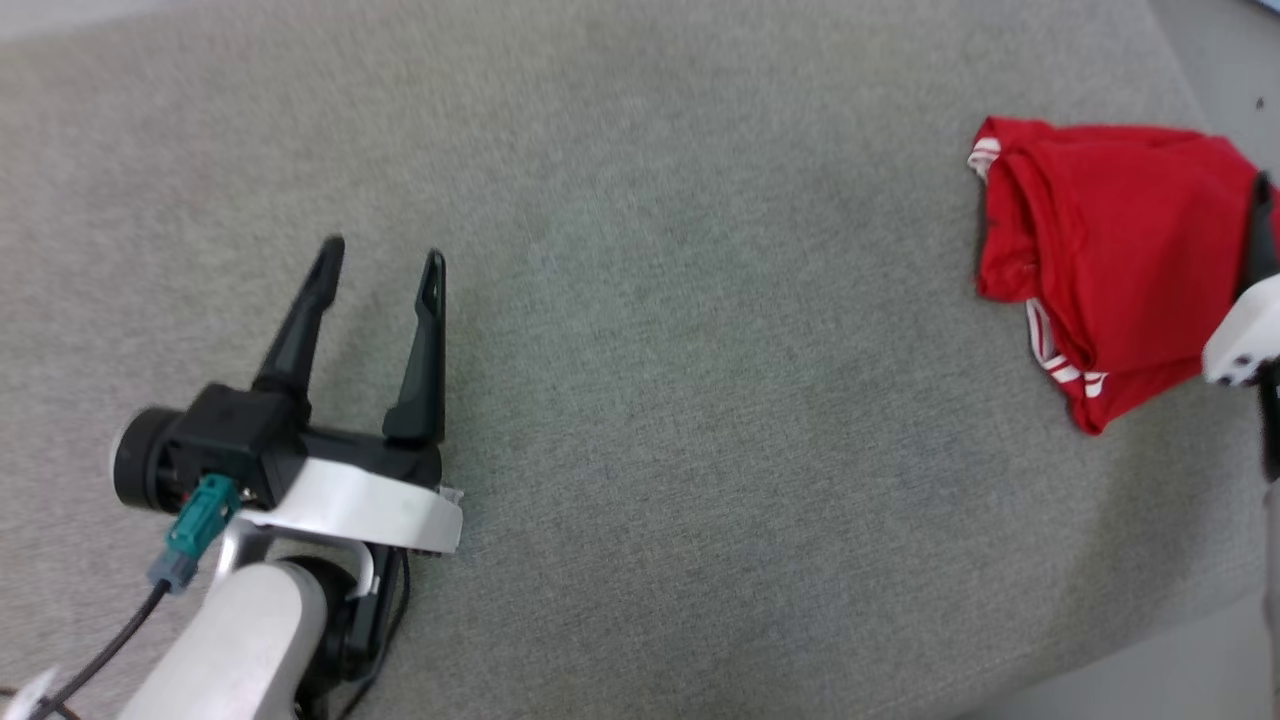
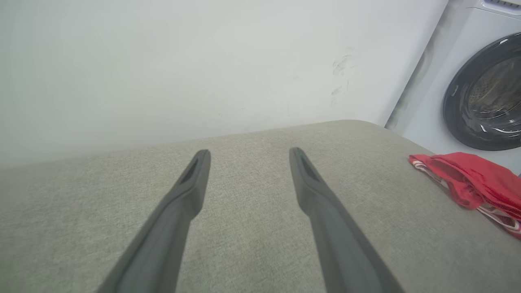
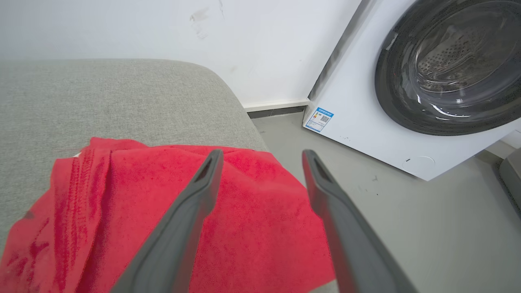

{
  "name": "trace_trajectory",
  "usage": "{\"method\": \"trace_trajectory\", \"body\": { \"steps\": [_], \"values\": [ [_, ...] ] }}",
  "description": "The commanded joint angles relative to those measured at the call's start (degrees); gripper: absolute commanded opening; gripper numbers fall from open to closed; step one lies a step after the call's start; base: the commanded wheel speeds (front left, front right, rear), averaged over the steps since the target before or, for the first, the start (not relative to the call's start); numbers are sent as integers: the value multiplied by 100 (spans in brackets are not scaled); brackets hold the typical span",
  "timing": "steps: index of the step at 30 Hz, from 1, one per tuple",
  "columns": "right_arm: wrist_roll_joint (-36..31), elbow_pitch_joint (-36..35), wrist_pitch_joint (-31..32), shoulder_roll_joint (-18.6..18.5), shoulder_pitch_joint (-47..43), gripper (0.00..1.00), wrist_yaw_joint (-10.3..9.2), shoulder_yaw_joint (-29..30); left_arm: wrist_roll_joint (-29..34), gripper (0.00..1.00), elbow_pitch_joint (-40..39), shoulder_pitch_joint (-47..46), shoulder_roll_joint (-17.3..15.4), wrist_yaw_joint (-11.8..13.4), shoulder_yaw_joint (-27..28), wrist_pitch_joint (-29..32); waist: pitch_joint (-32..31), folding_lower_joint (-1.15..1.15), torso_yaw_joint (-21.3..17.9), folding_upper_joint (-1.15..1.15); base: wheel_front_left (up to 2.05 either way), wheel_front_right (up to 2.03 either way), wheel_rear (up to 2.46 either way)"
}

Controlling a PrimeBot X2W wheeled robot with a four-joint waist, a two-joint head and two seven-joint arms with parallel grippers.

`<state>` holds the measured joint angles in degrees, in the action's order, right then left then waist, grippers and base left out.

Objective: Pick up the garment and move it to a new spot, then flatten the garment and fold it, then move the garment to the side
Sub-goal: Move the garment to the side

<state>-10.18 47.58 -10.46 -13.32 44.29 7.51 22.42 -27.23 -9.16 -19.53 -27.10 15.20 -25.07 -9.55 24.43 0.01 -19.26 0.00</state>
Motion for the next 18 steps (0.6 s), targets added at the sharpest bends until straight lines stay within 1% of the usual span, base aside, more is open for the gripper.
{"method": "trace_trajectory", "body": {
  "steps": [1, 7, 10, 13, 18],
  "values": [
    [36, -107, -50, 90, -194, 100, -5, -78, -55, 100, 36, 146, 45, 39, 14, -59, -400, -1, 78, 0, 0, 0, 0],
    [437, -954, -66, 531, -1159, 100, -4, -623, -278, 100, 293, 636, 251, 186, 118, -296, -1102, -1, 327, 0, 0, 0, 0],
    [701, -1448, 65, 692, -1719, 100, -4, -924, -382, 100, 389, 883, 359, 242, 171, -377, -1363, -1, 521, 0, 0, 0, 0],
    [952, -1971, 267, 837, -2239, 100, -3, -1254, -448, 100, 479, 1095, 398, 294, 237, -428, -1543, -1, 726, 0, 0, 0, 0],
    [1198, -2699, 626, 965, -2951, 100, -4, -1651, -568, 100, 634, 1353, 453, 371, 410, -485, -1767, -1, 1105, 0, 0, 0, 0]
  ]
}}
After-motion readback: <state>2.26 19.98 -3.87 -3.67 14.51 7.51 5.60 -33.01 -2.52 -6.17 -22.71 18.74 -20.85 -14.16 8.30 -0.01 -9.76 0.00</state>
